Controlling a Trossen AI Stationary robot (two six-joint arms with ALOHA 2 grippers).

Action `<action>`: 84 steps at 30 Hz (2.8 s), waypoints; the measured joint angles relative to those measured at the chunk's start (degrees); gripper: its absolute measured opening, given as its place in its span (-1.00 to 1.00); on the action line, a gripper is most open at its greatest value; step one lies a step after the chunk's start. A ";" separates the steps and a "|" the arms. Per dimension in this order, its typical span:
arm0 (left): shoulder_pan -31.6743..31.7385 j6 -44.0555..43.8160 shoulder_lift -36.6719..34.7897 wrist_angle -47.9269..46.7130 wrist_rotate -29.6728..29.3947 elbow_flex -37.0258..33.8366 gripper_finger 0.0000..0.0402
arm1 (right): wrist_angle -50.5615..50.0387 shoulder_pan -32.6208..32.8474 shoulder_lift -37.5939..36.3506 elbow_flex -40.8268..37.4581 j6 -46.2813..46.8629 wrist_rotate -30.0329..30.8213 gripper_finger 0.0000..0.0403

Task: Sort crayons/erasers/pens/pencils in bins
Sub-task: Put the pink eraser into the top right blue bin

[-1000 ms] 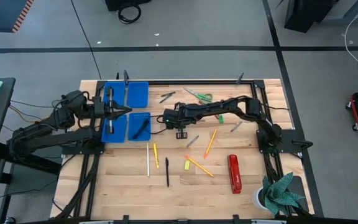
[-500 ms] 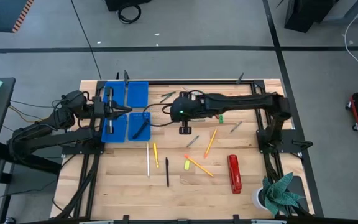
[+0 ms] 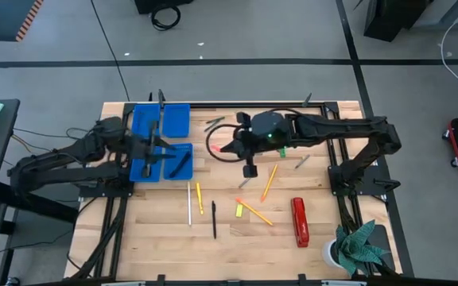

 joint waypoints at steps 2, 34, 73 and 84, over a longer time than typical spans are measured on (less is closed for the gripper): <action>-0.57 0.78 3.05 1.41 -0.96 -0.04 -0.34 | 0.00 0.63 0.71 0.00 0.12 -0.01 -0.98; -2.69 2.16 27.78 25.73 -1.71 -0.08 -0.07 | 2.41 -1.85 9.35 -0.02 1.49 -0.16 -0.99; -0.57 -6.35 18.43 -1.83 -22.00 4.94 -0.86 | -13.23 -3.11 9.31 0.09 11.79 -0.21 -0.38; 3.49 -17.82 12.97 -8.40 -46.26 4.99 -0.87 | -14.74 0.55 9.31 -7.00 19.30 0.03 -0.34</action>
